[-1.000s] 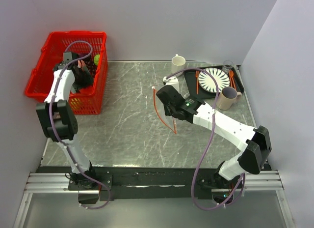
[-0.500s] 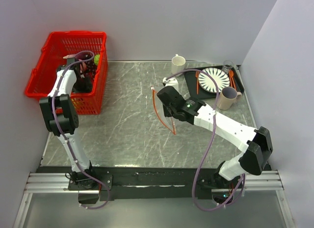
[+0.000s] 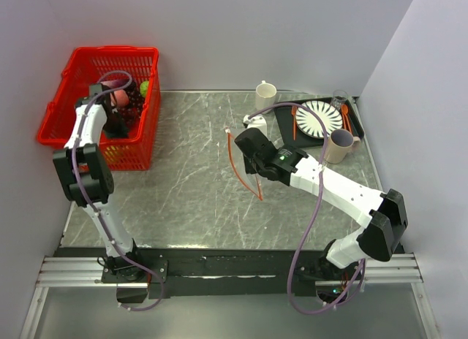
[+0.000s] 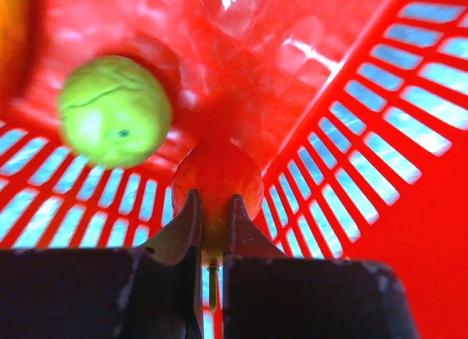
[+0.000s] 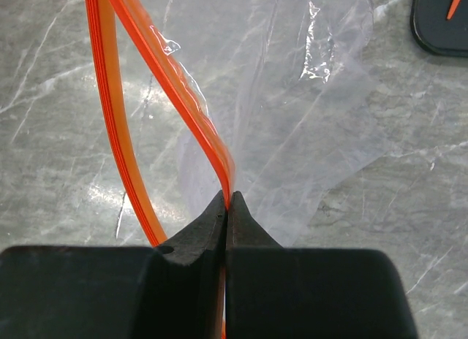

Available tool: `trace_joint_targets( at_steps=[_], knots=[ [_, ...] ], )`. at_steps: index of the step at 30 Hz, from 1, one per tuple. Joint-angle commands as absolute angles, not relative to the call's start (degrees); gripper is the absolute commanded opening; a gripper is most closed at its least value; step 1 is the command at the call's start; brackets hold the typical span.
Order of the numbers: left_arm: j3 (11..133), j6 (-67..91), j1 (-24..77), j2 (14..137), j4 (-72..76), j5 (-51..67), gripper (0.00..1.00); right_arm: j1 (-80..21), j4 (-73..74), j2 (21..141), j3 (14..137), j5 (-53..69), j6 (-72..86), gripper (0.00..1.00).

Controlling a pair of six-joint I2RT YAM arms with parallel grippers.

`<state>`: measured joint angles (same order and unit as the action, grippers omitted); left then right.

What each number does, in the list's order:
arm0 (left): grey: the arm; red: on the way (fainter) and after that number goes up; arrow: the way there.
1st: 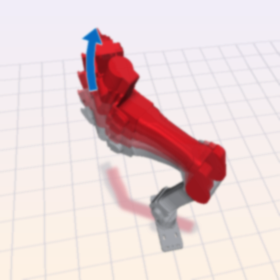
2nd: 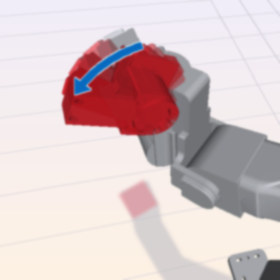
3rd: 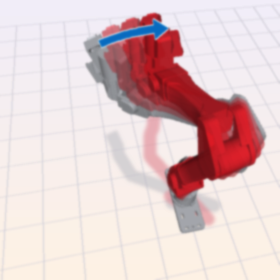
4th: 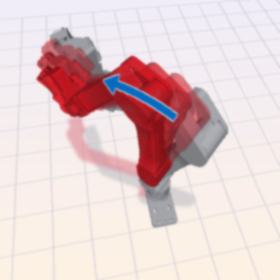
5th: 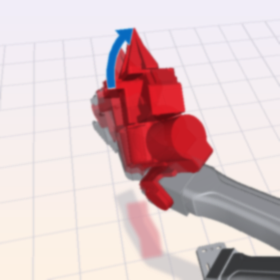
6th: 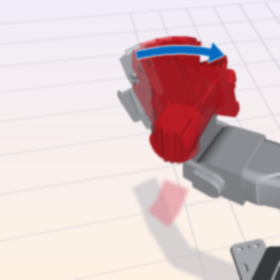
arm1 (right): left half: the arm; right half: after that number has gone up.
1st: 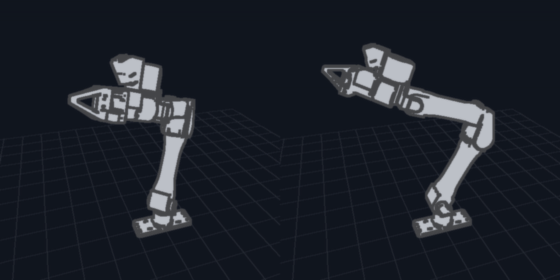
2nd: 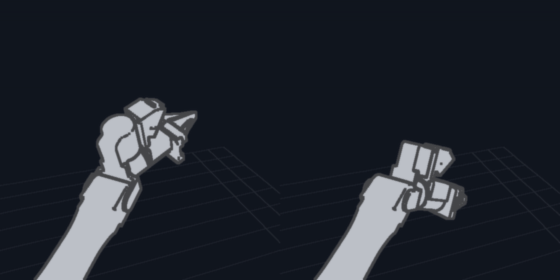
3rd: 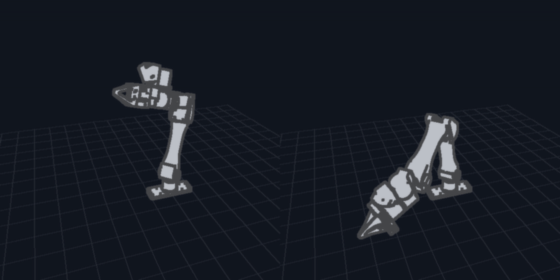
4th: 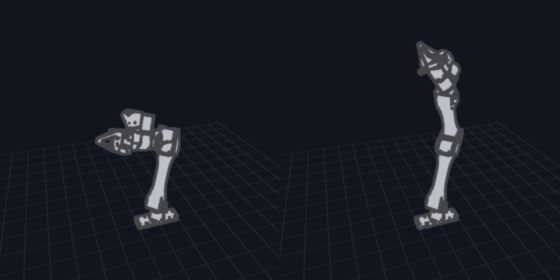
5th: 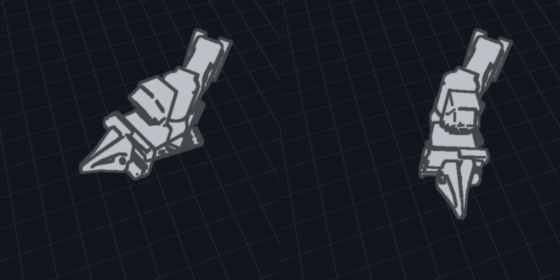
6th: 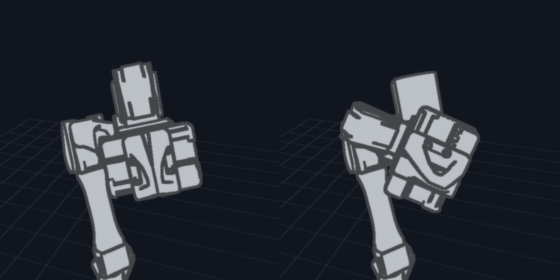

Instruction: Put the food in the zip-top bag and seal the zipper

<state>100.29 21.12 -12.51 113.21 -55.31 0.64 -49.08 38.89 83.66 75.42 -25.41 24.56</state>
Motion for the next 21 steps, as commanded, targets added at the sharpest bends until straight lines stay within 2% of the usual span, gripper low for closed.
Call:
trace_joint_targets(
  at_steps=[1,7,15,21],
  knots=[
    [102.74,21.62,-15.29,105.91,-53.97,0.52,0.01,-48.95,37.88,81.83,75.76,-26.63,24.87,0.0],
    [101.42,22.59,-18.37,98.27,-48.44,4.91,0.01,-48.96,38.76,82.35,76.64,-26.98,24.79,0.0],
    [105.9,23.03,-18.28,90.18,-46.67,9.4,0.01,-48.87,40.51,82.62,78.22,-28.04,25.22,0.0],
    [102.59,25.04,-18.28,82.54,-43.16,22.48,0.01,-48.69,43.15,83.93,81.82,-28.83,25.93,0.0]
  ],
)
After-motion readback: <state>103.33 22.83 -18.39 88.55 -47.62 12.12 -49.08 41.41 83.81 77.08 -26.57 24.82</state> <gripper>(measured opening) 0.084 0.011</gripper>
